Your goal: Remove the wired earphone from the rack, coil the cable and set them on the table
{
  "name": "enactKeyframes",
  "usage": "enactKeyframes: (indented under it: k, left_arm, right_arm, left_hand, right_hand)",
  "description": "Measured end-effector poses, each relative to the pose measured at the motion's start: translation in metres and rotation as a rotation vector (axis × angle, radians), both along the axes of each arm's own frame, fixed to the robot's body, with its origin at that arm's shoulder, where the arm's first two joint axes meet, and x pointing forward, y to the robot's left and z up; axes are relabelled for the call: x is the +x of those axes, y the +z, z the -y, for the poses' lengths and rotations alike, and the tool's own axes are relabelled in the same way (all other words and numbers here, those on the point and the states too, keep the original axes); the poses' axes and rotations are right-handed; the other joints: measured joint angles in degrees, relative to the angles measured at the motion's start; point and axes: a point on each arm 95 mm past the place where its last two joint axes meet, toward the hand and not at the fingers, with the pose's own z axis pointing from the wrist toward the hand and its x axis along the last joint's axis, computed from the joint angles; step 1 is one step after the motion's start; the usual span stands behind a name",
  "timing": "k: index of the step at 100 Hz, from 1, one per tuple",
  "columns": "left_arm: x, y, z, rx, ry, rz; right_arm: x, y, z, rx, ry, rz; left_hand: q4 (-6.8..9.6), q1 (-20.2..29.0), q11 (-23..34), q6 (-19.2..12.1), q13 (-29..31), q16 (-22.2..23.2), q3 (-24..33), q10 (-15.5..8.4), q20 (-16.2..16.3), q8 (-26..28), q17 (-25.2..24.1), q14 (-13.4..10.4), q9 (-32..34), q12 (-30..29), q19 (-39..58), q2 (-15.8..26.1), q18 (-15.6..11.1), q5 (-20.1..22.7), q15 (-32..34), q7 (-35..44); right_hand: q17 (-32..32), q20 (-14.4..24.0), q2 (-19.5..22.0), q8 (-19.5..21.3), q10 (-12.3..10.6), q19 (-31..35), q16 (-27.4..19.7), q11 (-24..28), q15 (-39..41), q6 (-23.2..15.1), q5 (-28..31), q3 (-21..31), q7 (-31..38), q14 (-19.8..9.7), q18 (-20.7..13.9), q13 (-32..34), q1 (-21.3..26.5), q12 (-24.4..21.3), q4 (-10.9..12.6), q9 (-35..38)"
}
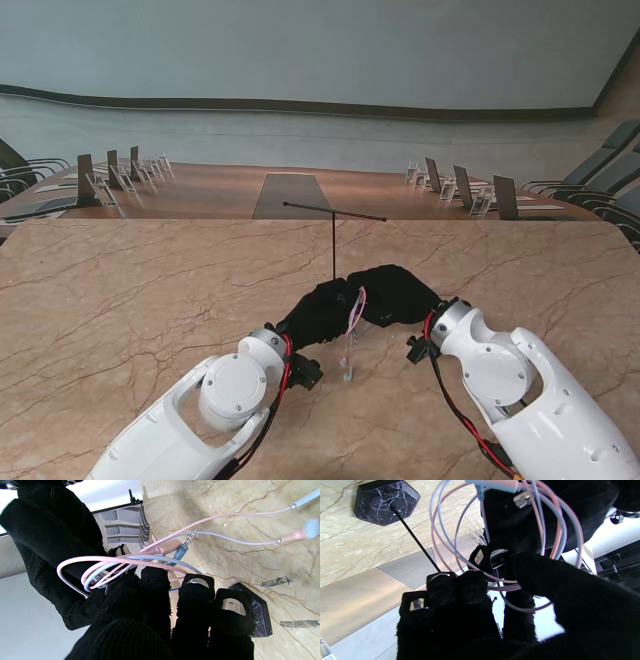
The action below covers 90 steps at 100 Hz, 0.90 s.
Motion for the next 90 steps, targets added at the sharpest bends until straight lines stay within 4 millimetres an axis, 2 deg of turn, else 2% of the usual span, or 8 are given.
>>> enactKeyframes:
  k: [27, 58, 90]
  left_arm:
    - [0.002, 0.003, -0.002, -0.012, 0.039, 0.02]
    - [0.007, 0.017, -0.005, -0.084, 0.116, 0.045]
    - [0.007, 0.014, -0.005, -0.084, 0.101, 0.018]
  right_arm:
    - [-0.004, -0.001, 0.002, -0.002, -0.006, -0.005]
    - [-0.01, -0.01, 0.006, 0.003, -0.022, -0.009]
    - [-0.007, -0.018, 0.006, 0.011, -0.03, -0.016]
  left_hand:
    - [0.0, 0.02, -0.01, 0.0, 0.0, 0.0, 0.04, 0.0, -0.02, -0.5, 0.0, 0.03, 0.0, -0.03, 0.0, -0.09, 0.05, 0.05, -0.05, 0.43]
    - [-0.1, 0.05, -0.01, 0.0, 0.64, 0.0, -0.17, 0.0, -0.73, -0.58, 1.3, 0.05, 0.0, -0.39, 0.58, -0.1, 0.17, 0.33, -0.06, 0.43]
    - [0.41, 0.05, -1.39, 0.44, 0.68, 0.0, 0.79, 0.04, -1.29, -0.58, 1.19, 0.07, 0.0, -2.08, 0.8, 0.9, 0.21, -0.52, -0.31, 0.43]
  right_hand:
    - [0.01, 0.0, 0.0, 0.16, 0.0, 0.01, 0.0, 0.02, 0.01, -0.05, -0.14, 0.0, 0.0, 0.0, 0.0, 0.01, 0.0, 0.0, 0.0, 0.0]
    - [0.01, 0.0, 0.0, 0.13, 0.0, 0.01, 0.0, 0.04, 0.03, -0.12, -0.18, 0.0, 0.0, 0.0, 0.0, 0.01, 0.0, 0.0, 0.0, 0.0]
    - [0.01, 0.0, 0.0, 0.13, 0.0, 0.03, 0.0, 0.09, 0.04, -0.12, -0.1, 0.0, 0.0, 0.0, 0.01, 0.01, 0.0, 0.0, 0.0, 0.0]
